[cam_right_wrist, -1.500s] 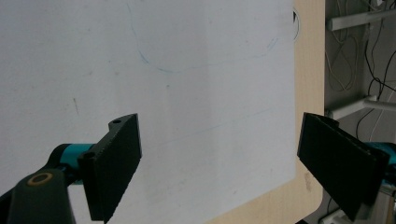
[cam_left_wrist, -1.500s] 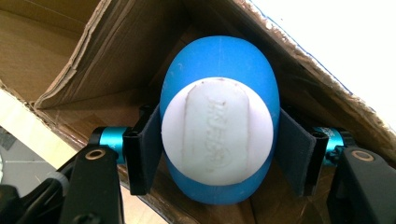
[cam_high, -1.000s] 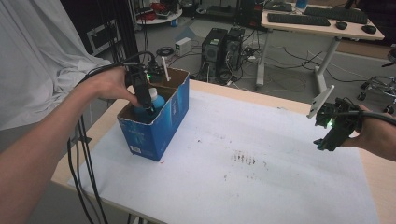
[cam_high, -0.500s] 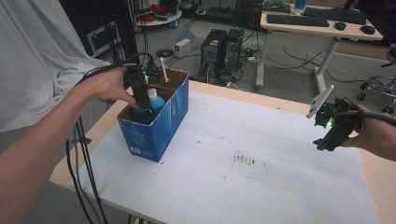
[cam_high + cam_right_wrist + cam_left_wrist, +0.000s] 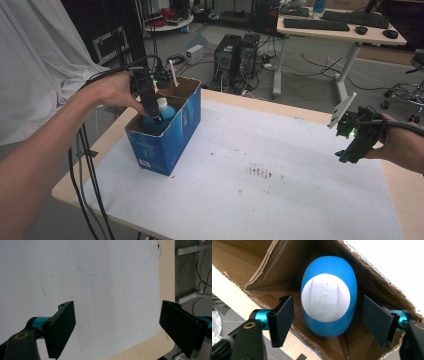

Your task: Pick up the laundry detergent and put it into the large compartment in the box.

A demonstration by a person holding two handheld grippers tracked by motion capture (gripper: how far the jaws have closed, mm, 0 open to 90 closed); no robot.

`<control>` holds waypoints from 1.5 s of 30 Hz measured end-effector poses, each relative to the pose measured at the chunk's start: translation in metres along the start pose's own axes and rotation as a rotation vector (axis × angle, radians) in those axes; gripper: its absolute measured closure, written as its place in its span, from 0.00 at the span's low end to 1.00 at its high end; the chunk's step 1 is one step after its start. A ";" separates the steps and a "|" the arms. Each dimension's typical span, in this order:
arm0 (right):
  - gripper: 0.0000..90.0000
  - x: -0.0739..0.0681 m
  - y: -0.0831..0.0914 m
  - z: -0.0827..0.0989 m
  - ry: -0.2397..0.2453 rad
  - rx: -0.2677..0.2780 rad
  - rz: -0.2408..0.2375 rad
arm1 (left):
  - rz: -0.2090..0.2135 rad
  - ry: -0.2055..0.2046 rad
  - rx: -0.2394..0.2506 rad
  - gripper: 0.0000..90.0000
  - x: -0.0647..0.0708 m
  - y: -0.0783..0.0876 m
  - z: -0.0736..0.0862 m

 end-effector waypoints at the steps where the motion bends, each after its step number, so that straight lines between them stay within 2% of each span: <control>1: 0.14 0.000 0.000 0.000 -0.004 0.000 0.002 | -0.001 0.000 -0.001 0.30 0.000 0.001 0.000; 4: 0.14 0.000 0.000 0.000 -0.003 0.000 0.003 | 0.002 -0.005 0.003 0.30 0.001 0.004 -0.001; 22: 0.14 -0.001 0.001 0.000 0.001 0.001 0.002 | -0.041 -0.010 0.036 0.30 0.001 0.035 -0.004; 27: 0.14 -0.001 0.001 0.000 0.002 0.000 0.000 | -0.040 -0.033 0.046 0.26 0.006 0.046 -0.007; 28: 0.14 -0.001 0.000 0.000 0.005 0.001 0.001 | -0.054 -0.039 0.054 0.26 0.007 0.052 -0.009; 30: 0.14 -0.001 0.000 -0.001 0.002 0.000 -0.002 | -0.054 -0.039 0.054 0.23 0.007 0.052 -0.009; 32: 0.14 -0.002 -0.001 -0.001 0.002 -0.005 -0.005 | -0.079 -0.048 0.060 0.22 0.010 0.063 -0.012; 38: 0.14 -0.001 0.000 0.000 0.007 -0.008 -0.003 | -0.100 -0.071 0.067 0.20 0.014 0.076 -0.015; 45: 0.14 -0.001 0.001 0.000 0.003 -0.001 -0.001 | -0.118 -0.112 0.072 0.20 0.024 0.088 -0.028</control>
Point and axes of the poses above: each handheld gripper's, and its own axes: y roughly backward along the jaws, z roughly out of its underside, x roughly to its right, the point moved 6 cm from there along -y, roughly forward along the jaws, and after that the axes turned 9 degrees about -x, right-handed, at the moved point
